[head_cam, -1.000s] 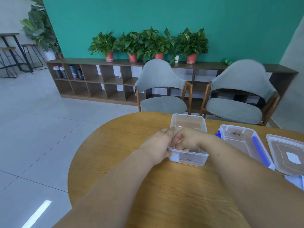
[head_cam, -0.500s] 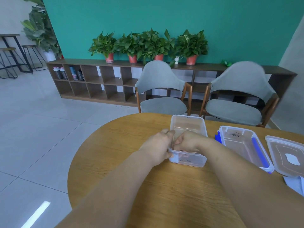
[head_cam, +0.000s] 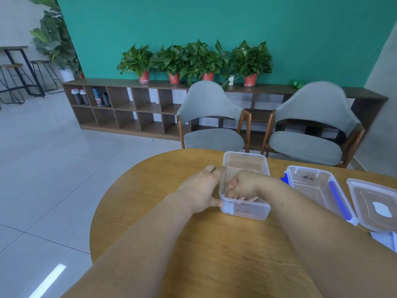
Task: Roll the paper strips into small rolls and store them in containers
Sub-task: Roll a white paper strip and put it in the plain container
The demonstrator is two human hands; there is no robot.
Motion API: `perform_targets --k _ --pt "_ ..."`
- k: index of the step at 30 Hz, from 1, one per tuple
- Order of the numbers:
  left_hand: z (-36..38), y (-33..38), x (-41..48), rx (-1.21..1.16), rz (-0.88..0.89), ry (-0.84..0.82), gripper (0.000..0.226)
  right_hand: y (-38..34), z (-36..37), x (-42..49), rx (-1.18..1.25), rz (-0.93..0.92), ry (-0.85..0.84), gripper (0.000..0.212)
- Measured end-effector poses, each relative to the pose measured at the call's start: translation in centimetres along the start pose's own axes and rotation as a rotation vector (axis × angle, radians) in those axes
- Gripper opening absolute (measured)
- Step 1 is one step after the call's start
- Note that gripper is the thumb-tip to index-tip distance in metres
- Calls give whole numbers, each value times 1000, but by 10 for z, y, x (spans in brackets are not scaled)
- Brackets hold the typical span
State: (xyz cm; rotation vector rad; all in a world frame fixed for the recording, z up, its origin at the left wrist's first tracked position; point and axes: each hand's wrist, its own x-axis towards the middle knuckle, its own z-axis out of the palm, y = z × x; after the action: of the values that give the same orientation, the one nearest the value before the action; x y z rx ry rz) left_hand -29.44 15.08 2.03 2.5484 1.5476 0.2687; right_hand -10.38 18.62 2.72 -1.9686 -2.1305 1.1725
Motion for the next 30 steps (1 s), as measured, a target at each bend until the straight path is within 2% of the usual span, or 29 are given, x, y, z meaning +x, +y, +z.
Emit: perform_targets --k 9,14,20,23,30 --pt "-8 -2 -7 -39 -42 -23 106 -3 -2 -6 -31 31 19 23" --pt "-16 6 -12 -23 -46 -21 104 -2 -12 -21 -110 5 159 21" --pt "-36 41 -25 15 8 15 95 -5 -31 -69 -156 -49 307 17" --pt "-45 63 -34 28 53 14 85 -1 -36 -98 -166 -48 347 16" --pt "-46 115 -53 48 140 39 78 23 -45 -170 -182 -42 422 15"
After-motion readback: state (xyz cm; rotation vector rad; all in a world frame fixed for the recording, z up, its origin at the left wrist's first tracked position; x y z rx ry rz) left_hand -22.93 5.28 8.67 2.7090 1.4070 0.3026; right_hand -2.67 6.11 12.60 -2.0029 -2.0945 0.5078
